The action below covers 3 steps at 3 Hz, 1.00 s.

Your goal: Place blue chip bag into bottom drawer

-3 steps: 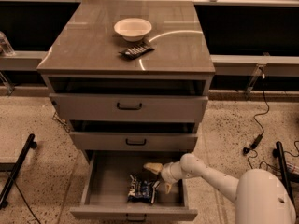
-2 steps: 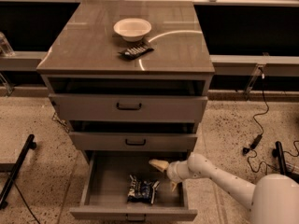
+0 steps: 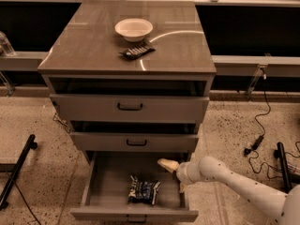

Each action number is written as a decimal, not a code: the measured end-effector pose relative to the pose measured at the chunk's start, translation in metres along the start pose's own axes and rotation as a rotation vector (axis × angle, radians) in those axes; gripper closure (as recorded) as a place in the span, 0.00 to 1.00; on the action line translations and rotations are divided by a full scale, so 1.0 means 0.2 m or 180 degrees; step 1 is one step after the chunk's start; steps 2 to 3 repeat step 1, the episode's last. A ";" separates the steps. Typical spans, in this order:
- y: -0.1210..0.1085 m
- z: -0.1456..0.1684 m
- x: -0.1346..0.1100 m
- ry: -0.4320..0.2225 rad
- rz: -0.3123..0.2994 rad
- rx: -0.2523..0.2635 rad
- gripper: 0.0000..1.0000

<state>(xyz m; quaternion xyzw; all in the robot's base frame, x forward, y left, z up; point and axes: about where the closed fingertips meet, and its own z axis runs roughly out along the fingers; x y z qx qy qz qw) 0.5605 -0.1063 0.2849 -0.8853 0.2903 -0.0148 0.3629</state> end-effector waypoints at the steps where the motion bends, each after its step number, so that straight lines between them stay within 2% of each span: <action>1: 0.00 -0.03 -0.01 0.0017 -0.0014 -0.0005 0.00; 3: 0.00 -0.03 -0.01 0.0017 -0.0014 -0.0005 0.00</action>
Offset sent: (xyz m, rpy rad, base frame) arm 0.0000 0.0000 0.0000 0.0000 0.0000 0.0000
